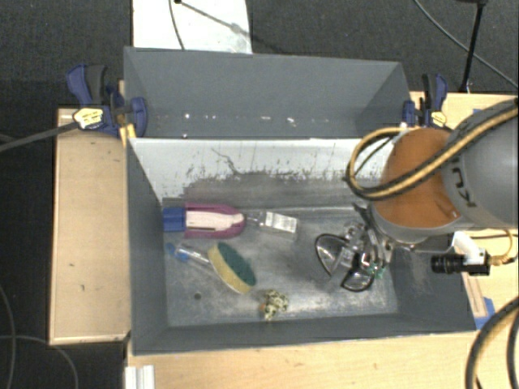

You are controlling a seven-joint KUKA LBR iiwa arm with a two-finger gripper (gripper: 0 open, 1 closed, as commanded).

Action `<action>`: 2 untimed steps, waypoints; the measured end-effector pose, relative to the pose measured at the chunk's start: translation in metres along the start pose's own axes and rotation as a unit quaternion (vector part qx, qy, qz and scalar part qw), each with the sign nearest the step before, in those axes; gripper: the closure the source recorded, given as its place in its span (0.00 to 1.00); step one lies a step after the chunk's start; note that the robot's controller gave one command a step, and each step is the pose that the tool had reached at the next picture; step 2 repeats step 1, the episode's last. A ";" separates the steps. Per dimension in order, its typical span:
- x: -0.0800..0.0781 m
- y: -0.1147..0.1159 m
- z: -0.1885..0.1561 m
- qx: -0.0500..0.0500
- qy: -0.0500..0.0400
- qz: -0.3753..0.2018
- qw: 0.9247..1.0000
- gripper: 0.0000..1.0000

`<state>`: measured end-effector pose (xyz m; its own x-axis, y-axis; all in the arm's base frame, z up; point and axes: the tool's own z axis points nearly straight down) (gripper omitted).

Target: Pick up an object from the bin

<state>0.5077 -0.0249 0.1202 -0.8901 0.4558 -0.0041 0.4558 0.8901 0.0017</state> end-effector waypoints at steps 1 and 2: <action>-0.001 0.001 -0.048 -0.001 -0.001 -0.006 1.000 1.00; -0.001 0.001 -0.048 -0.001 -0.001 -0.006 1.000 1.00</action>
Offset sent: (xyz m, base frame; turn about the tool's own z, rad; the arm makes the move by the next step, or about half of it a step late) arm -0.0001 0.0001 0.0455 0.0000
